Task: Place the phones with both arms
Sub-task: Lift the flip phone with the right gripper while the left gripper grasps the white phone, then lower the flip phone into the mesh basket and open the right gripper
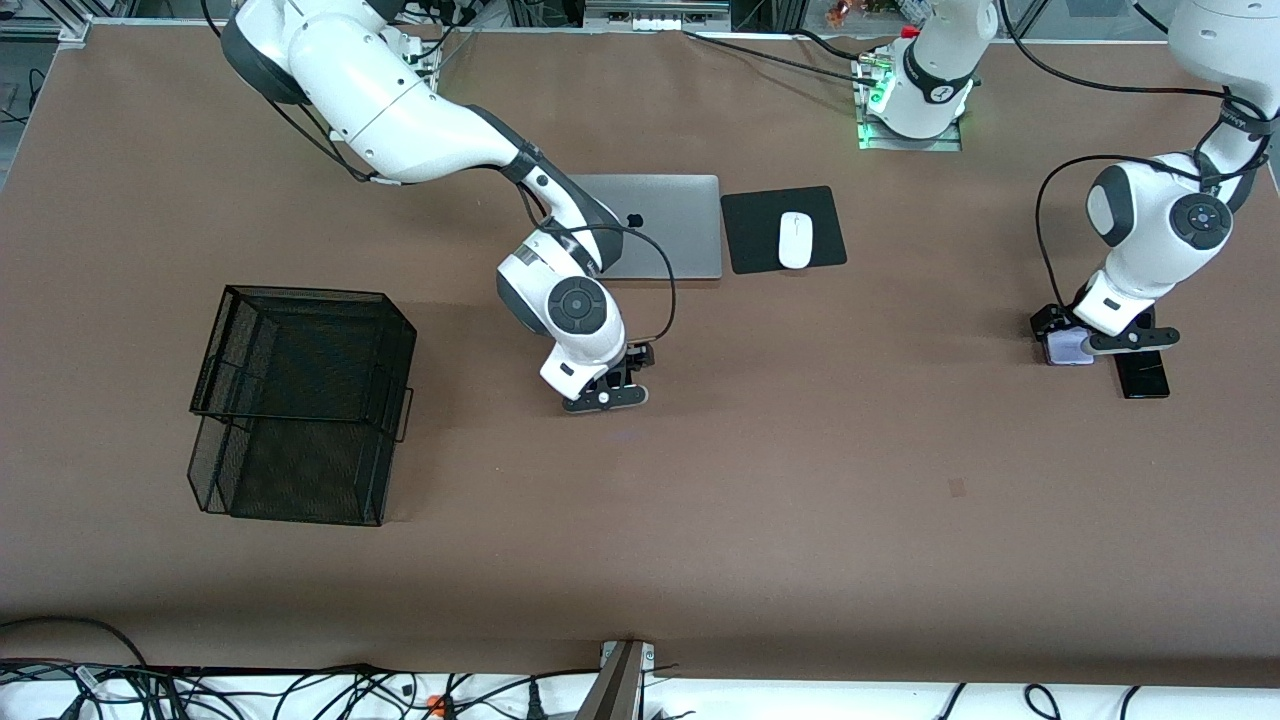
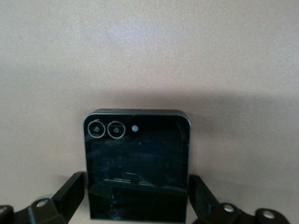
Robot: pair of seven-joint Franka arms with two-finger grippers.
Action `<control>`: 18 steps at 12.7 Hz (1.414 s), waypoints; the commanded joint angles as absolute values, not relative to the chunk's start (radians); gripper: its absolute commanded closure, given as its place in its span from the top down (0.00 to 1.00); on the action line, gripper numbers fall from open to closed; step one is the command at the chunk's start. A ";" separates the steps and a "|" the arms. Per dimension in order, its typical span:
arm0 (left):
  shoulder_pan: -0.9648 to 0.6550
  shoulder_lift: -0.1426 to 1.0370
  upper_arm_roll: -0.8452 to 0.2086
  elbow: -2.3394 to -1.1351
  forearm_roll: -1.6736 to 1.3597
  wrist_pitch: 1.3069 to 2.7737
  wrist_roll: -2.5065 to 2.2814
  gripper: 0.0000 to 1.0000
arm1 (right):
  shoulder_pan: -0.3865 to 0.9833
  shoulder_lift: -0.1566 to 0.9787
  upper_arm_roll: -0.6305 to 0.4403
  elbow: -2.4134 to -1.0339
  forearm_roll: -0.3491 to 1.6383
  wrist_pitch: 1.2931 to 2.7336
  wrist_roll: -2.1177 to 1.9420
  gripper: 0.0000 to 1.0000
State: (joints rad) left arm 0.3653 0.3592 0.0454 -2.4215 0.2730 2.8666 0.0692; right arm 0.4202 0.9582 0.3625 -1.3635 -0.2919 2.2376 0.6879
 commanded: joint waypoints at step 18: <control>0.382 0.376 -0.055 -2.261 0.278 2.625 0.018 0.01 | 0.131 0.503 0.209 -1.414 -0.301 1.859 0.413 0.00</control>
